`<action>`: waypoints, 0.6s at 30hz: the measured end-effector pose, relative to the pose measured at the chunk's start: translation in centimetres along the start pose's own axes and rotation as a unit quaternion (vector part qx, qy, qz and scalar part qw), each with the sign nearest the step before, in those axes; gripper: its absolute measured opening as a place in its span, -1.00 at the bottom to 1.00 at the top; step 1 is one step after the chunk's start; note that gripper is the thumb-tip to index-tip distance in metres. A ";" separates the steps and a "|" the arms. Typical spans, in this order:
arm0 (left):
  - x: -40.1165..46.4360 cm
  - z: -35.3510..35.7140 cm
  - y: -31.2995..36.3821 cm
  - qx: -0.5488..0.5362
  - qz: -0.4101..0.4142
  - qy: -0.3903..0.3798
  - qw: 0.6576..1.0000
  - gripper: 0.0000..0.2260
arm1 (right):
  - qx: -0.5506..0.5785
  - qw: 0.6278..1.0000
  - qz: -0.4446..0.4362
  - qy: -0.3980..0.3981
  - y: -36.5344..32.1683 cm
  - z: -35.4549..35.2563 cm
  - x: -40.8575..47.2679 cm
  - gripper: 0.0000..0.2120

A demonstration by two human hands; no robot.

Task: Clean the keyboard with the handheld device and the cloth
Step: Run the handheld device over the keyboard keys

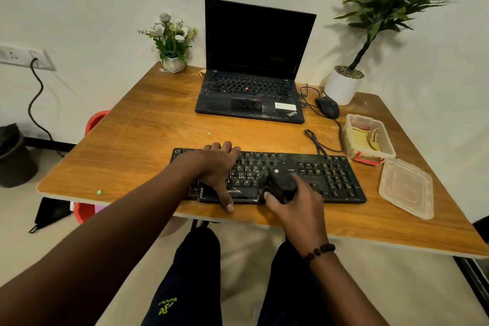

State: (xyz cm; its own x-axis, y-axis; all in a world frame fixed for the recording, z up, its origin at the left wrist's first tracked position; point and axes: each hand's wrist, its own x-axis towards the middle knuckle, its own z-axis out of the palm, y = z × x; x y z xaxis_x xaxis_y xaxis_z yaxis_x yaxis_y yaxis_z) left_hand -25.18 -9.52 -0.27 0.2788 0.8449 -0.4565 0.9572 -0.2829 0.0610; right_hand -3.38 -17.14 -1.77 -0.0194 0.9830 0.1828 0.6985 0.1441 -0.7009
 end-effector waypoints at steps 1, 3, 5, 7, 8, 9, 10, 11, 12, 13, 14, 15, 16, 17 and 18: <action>0.0 0.0 0.0 -0.003 0.005 0.008 1.000 0.36 | 0.022 1.000 0.013 -0.004 -0.2 -0.2 0.1 -0.74; 0.0 0.2 0.2 -0.004 0.009 0.020 1.000 0.34 | 0.063 0.997 0.037 0.036 -0.3 -0.5 0.7 -0.73; 0.2 0.2 0.6 0.000 0.011 0.022 1.000 0.33 | 0.033 0.996 0.042 0.074 0.0 -0.5 1.0 -0.65; 0.3 0.0 0.9 0.008 0.012 0.018 1.000 0.32 | 0.005 0.998 0.044 0.035 0.0 -0.7 1.1 -0.65; 0.3 -0.1 1.0 0.011 0.012 0.017 1.000 0.32 | 0.006 0.999 0.050 -0.001 0.0 -1.0 1.4 -0.66; 0.3 -0.2 1.0 0.013 0.011 0.015 1.000 0.31 | 0.017 0.998 0.058 -0.024 0.0 -1.4 1.7 -0.67; 0.3 -0.3 1.0 0.015 0.011 0.013 1.000 0.31 | 0.027 0.997 0.066 -0.025 0.0 -1.8 2.1 -0.66; 0.3 -0.3 1.0 0.018 0.011 0.012 1.000 0.31 | 0.030 0.998 0.064 -0.005 0.1 -1.9 2.4 -0.65; 0.3 -0.3 1.0 0.021 0.011 0.012 1.000 0.32 | 0.021 0.998 0.052 0.021 0.1 -1.9 2.5 -0.64; 0.3 -0.3 1.0 0.023 0.011 0.011 1.000 0.32 | 0.010 0.999 0.041 0.033 0.0 -1.7 2.3 -0.63; 0.3 -0.2 1.0 0.023 0.010 0.010 1.000 0.32 | -0.005 0.999 0.031 0.027 -0.2 -1.4 1.9 -0.64; 0.2 -0.2 1.0 0.023 0.009 0.009 1.000 0.33 | -0.015 1.000 0.019 0.007 -0.3 -1.0 1.5 -0.67; 0.2 -0.2 1.0 0.022 0.008 0.009 1.000 0.33 | -0.020 1.000 0.010 -0.019 -0.3 -0.8 1.1 -0.70; 0.2 -0.2 1.0 0.022 0.008 0.010 1.000 0.33 | -0.014 0.999 0.010 -0.036 -0.4 -0.7 0.9 -0.73; 0.2 -0.2 1.0 0.022 0.008 0.012 1.000 0.32 | -0.004 0.999 0.013 -0.034 -0.5 -0.6 0.9 -0.73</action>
State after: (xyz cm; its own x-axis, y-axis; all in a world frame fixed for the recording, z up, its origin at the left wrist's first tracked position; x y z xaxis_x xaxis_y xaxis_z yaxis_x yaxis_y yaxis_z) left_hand -24.18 -9.57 -0.13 0.2959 0.8506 -0.4347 0.9486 -0.3152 0.0291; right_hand -3.32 -16.38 -0.83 -0.0492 0.9920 0.1160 0.7052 0.1168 -0.6993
